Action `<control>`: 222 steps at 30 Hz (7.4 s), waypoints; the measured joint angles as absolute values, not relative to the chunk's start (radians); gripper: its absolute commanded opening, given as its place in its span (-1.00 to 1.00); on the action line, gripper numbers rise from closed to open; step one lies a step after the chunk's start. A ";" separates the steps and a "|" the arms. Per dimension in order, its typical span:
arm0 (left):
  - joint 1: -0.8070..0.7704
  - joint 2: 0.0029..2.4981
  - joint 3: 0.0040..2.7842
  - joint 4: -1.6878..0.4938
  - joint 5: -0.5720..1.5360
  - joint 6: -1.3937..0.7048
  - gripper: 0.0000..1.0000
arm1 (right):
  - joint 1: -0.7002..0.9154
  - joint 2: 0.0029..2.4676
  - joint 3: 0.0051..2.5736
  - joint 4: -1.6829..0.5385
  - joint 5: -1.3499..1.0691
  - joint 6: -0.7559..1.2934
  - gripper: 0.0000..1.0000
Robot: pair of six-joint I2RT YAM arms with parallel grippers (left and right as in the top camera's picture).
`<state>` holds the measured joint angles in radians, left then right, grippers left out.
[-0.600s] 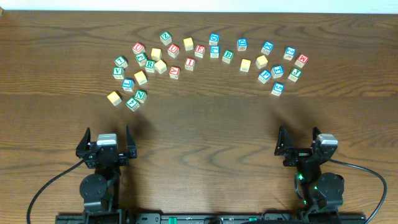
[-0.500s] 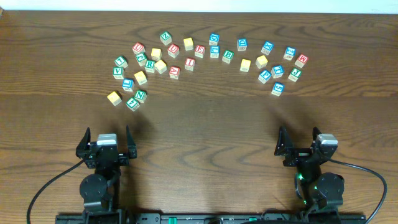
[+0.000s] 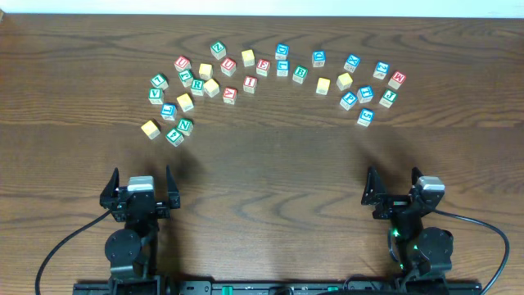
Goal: Spell out NEURIPS
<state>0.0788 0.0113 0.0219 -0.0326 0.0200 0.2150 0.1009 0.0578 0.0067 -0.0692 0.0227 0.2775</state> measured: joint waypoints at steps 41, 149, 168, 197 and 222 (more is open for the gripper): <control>0.079 0.011 0.022 -0.031 0.020 0.209 0.97 | 0.101 0.058 0.007 -0.069 0.023 0.277 0.99; -0.042 1.945 1.272 -0.521 0.098 0.124 -0.07 | 0.101 0.059 0.007 -0.070 0.023 0.277 0.99; -0.042 1.945 1.272 -0.530 0.098 0.106 -0.40 | 0.101 0.059 0.007 -0.070 0.023 0.277 0.99; -0.360 1.823 1.273 -0.570 0.099 -0.278 -0.43 | 0.101 0.059 0.007 -0.070 0.023 0.278 0.98; -0.427 1.913 1.273 -0.485 0.090 -0.370 -0.43 | 0.101 0.059 0.007 -0.070 0.023 0.278 0.99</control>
<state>-0.4267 1.9133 1.2728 -0.4854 0.0902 -0.3702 0.1009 0.0586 0.0067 -0.0696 0.0231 0.2775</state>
